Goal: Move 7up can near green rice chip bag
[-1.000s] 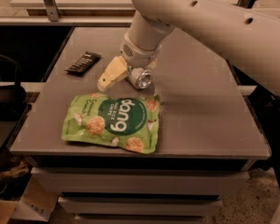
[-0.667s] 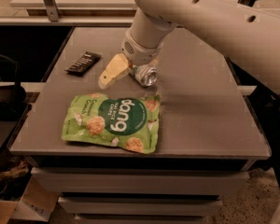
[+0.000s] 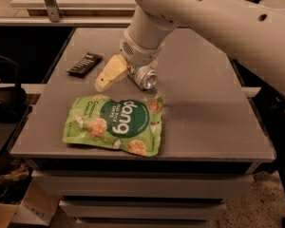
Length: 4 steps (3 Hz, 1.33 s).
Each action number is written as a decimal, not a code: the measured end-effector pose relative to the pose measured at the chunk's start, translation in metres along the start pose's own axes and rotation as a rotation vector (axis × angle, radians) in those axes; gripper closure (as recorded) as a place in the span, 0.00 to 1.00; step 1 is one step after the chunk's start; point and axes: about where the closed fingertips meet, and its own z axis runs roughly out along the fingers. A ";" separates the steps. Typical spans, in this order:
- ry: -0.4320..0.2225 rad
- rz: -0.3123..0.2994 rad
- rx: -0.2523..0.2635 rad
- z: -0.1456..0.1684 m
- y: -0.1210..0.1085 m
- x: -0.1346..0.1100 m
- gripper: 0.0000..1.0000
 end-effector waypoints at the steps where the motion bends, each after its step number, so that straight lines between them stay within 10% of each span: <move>1: -0.004 -0.023 -0.020 -0.003 0.015 0.002 0.00; 4: -0.007 -0.099 -0.053 -0.010 0.052 -0.006 0.00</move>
Offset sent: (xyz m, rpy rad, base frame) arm -0.0378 0.0301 0.0069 0.0311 0.0196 0.1043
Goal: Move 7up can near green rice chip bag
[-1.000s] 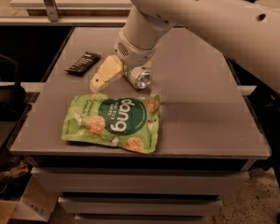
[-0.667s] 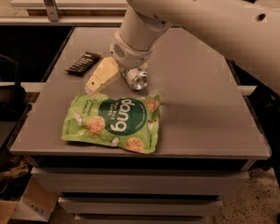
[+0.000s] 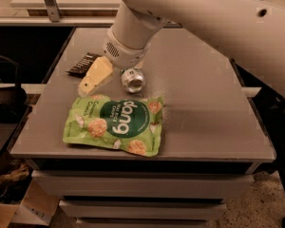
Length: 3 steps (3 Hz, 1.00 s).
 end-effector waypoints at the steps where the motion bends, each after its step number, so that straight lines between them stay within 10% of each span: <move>1: -0.035 0.015 0.039 -0.021 -0.013 -0.006 0.00; 3: -0.071 0.030 0.114 -0.056 -0.035 -0.017 0.00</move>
Offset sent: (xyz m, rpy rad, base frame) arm 0.0265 -0.0351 0.0537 -0.0016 -0.1107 -0.0858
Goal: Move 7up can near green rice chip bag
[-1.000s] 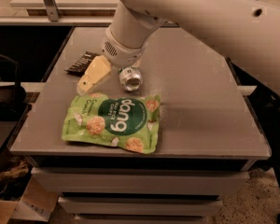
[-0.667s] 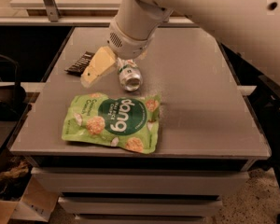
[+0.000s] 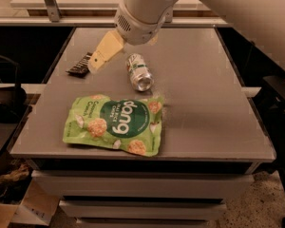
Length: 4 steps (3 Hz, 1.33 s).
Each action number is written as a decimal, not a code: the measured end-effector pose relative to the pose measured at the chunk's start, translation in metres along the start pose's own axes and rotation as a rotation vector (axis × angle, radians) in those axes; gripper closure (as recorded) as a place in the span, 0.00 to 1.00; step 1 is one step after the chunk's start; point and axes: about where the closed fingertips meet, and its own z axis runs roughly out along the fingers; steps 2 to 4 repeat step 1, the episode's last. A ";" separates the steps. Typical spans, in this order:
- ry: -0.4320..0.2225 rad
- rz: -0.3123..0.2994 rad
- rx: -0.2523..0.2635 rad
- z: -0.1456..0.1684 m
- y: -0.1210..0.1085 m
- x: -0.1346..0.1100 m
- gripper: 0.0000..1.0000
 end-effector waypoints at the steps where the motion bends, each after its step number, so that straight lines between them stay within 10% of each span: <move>1: -0.006 0.002 0.004 -0.004 -0.004 -0.002 0.00; 4: -0.006 0.002 0.004 -0.004 -0.004 -0.002 0.00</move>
Offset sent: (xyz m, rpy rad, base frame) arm 0.0000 0.0000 0.0000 0.0000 0.0000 0.0000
